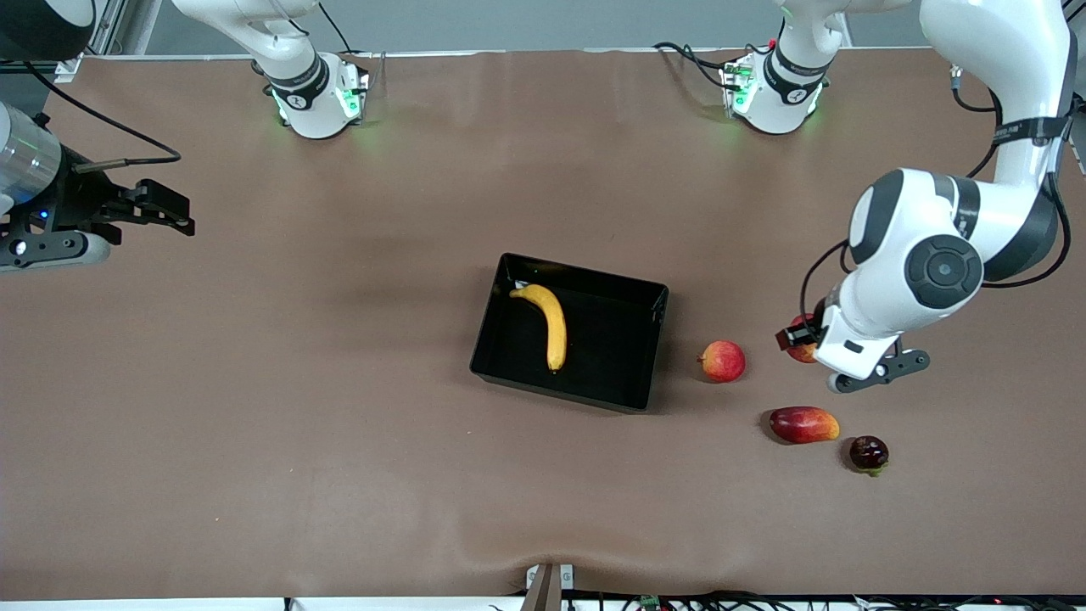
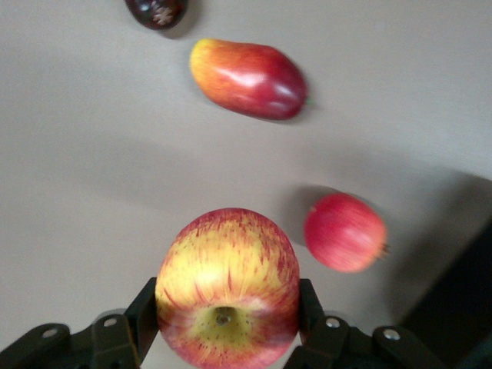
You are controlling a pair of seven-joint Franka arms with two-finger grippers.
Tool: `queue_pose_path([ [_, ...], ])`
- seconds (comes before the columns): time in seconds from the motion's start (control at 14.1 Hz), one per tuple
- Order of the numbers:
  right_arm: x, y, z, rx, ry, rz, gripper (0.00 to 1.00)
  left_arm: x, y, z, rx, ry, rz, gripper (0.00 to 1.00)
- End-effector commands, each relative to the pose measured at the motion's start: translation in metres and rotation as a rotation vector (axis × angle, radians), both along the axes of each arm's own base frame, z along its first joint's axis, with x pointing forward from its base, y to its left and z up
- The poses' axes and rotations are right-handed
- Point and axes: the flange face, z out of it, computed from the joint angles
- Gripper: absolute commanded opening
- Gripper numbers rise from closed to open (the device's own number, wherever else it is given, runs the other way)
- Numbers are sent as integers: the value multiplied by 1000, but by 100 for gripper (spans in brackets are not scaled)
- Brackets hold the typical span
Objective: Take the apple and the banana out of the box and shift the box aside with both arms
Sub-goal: 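Lift the small apple out and carry it beside the red apple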
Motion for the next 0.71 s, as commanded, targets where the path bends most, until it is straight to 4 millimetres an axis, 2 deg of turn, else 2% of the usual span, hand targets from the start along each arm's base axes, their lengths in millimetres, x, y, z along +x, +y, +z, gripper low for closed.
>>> queue_pose_path([
  [0.0,3,1,2,8,-5,5,100,-18,33,-44,13,-31,-16,0],
  [0.21,2,-4,1,8,3,-3,100,-21,51,-100,-7,-29,-2,0],
  [0.42,2,-8,0,8,8,-9,100,-19,49,-135,-29,-26,-4,2],
  [0.5,2,-7,0,6,7,-7,100,-18,49,-143,-34,-23,-3,18],
  [0.57,2,-6,1,8,6,-4,100,-18,49,-145,-35,-21,-2,42],
  [0.64,3,-7,1,6,3,-6,100,-18,48,-145,-35,-23,-4,99],
])
